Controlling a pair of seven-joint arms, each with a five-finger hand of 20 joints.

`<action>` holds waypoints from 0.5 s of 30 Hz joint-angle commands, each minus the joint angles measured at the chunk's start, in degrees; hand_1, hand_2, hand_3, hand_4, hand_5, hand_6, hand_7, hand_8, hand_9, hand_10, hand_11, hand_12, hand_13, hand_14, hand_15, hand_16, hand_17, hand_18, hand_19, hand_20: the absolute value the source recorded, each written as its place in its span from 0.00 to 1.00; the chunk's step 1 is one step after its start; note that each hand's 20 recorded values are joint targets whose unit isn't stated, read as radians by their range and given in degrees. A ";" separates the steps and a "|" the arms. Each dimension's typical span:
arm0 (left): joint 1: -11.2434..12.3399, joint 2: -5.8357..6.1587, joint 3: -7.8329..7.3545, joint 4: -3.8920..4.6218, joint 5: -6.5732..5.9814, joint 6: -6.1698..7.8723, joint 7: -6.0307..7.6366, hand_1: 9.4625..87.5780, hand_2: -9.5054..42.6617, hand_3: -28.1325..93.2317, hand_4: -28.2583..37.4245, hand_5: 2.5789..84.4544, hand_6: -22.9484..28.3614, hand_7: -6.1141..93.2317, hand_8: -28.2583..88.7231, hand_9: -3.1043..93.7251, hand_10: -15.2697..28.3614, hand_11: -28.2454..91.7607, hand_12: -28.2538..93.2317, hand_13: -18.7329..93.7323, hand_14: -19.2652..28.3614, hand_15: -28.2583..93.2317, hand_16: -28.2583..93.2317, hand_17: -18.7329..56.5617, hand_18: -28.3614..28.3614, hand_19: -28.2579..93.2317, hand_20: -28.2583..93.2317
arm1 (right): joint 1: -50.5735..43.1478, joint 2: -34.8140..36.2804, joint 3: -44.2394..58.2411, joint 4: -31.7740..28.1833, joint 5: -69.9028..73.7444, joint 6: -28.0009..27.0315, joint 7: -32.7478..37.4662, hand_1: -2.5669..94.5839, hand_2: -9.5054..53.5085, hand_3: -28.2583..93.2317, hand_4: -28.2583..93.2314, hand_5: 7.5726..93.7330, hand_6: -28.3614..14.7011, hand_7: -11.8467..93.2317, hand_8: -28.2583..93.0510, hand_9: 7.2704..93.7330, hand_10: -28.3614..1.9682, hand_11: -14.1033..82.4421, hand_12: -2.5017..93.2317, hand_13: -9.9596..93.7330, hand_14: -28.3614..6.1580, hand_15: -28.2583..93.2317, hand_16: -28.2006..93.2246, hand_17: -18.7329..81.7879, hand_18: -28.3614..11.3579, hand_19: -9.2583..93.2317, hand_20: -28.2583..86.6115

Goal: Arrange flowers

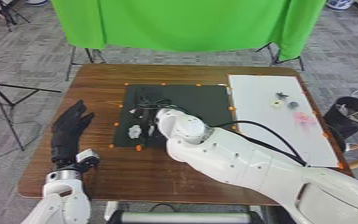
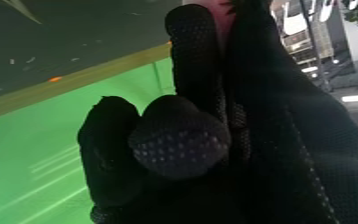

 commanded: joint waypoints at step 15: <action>1.13 -0.96 -0.73 -0.13 1.27 -2.20 -1.49 0.28 0.25 0.77 0.26 0.46 0.53 0.21 0.16 0.37 0.60 0.40 0.29 0.47 0.67 0.45 0.24 0.38 0.74 0.38 0.43 | 0.37 1.05 1.34 -0.76 -0.67 -5.64 1.78 0.61 0.00 0.72 0.08 0.79 0.76 0.29 0.31 0.78 0.62 0.24 0.22 1.00 0.78 0.69 0.46 0.83 0.40 1.00 0.66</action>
